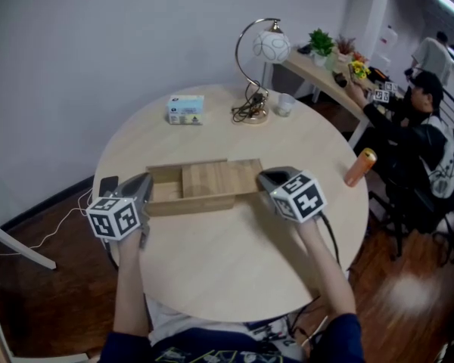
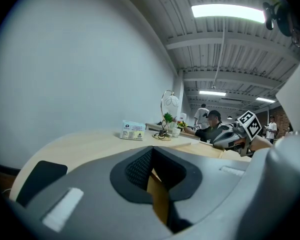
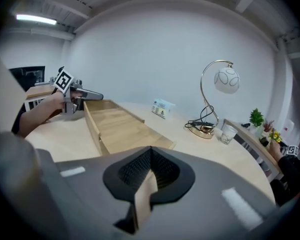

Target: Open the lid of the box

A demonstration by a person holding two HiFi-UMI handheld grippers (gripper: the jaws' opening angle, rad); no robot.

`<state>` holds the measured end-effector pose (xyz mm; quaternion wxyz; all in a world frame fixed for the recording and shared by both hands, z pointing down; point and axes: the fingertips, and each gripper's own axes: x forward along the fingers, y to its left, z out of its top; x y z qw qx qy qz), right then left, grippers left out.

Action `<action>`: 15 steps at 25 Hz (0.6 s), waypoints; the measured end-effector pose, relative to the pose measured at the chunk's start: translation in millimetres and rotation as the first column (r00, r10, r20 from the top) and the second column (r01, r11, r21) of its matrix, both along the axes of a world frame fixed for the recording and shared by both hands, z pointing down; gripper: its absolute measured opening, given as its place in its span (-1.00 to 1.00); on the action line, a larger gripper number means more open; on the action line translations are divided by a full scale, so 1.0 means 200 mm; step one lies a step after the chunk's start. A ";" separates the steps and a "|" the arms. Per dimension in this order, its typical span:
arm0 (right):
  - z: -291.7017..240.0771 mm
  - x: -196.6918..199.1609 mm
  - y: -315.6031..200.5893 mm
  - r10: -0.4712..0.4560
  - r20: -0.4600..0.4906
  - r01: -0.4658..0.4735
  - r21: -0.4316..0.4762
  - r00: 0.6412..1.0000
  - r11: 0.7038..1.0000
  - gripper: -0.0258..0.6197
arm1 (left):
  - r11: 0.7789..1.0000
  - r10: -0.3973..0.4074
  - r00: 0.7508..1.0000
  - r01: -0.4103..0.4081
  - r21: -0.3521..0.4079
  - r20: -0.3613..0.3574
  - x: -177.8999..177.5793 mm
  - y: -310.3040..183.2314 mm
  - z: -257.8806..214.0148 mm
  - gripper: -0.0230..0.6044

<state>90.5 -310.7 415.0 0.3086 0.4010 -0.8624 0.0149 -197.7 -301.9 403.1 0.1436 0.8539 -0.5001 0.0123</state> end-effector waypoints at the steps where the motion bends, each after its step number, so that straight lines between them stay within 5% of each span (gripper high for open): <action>1: 0.00 0.02 0.00 0.012 0.002 -0.012 -0.003 1.000 1.000 -0.93 | 1.000 -0.001 1.000 0.001 0.001 -0.001 0.00 0.00 0.00 -0.93; 15: 0.02 0.36 -0.05 0.166 -0.026 -0.166 -0.010 0.986 0.986 -0.93 | 1.000 -0.028 1.000 0.028 -0.004 0.000 -0.04 0.00 0.01 -0.93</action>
